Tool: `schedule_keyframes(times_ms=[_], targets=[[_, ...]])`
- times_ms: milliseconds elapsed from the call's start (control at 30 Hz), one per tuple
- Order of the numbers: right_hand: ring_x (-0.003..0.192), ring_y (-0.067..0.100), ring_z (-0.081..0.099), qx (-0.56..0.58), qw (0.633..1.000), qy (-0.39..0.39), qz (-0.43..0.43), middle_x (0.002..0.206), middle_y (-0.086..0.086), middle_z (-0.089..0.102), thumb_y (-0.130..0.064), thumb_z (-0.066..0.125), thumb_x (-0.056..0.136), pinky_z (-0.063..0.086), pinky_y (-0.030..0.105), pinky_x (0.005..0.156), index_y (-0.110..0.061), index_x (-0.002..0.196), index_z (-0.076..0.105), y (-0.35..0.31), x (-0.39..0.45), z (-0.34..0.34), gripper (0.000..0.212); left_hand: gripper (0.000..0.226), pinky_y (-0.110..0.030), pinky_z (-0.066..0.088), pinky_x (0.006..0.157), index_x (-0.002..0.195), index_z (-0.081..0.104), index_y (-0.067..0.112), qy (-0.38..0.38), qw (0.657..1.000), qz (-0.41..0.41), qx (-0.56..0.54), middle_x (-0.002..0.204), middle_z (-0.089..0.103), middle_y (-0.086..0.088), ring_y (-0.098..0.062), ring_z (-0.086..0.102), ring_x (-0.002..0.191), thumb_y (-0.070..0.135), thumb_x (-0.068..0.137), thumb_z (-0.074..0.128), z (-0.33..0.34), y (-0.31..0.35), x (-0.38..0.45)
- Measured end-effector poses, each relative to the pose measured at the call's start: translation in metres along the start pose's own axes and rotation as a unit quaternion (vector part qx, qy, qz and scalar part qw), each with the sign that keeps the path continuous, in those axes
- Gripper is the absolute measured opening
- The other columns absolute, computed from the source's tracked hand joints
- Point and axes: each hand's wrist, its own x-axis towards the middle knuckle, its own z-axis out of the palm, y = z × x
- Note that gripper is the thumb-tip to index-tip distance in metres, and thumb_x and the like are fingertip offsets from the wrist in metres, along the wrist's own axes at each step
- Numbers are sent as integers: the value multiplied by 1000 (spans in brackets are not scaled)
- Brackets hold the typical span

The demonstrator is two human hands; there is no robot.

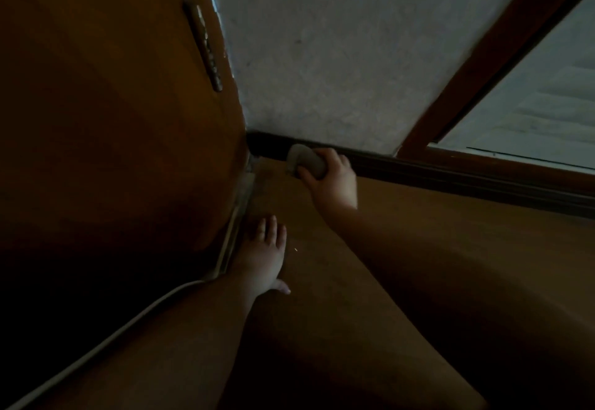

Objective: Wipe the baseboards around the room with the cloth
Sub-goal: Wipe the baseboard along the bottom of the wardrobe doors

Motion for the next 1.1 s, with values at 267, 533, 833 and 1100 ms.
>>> schedule_keyframes(times_ms=[267, 533, 833, 1100], targets=[[97, 20, 58, 71, 994, -42, 66, 117, 8, 57, -32, 71, 87, 44, 27, 76, -21, 123, 58, -63, 40, 61, 41, 128, -58, 11, 120, 154, -15, 6, -28, 1000, -2, -3, 160, -23, -22, -42, -15, 148, 63, 77, 71, -8, 4, -1], [82, 15, 50, 77, 990, -26, 114, 115, 8, 53, -31, 70, 87, 45, 31, 75, -19, 116, 55, -48, 41, 54, 35, 129, -58, 13, 120, 154, -15, 7, -29, 1000, -4, -1, 159, -24, -22, -42, -15, 148, 64, 76, 70, -6, 3, 0], [98, 21, 58, 38, 992, 40, 111, 113, 7, 59, -33, 74, 83, 44, 29, 76, -19, 112, 59, 48, 23, -40, 35, 129, -55, 6, 119, 154, -17, 16, 20, 999, 17, -24, 159, -30, -11, -34, -17, 149, 77, 72, 62, 8, -9, 0], [92, 14, 57, 1, 985, 104, 138, 109, 1, 58, -32, 76, 82, 43, 22, 70, -26, 106, 55, 111, 10, -119, 32, 115, -60, 7, 119, 156, -14, 27, 90, 992, 88, -13, 162, -27, -4, -32, -13, 150, 89, 75, 40, 2, 22, 13]])
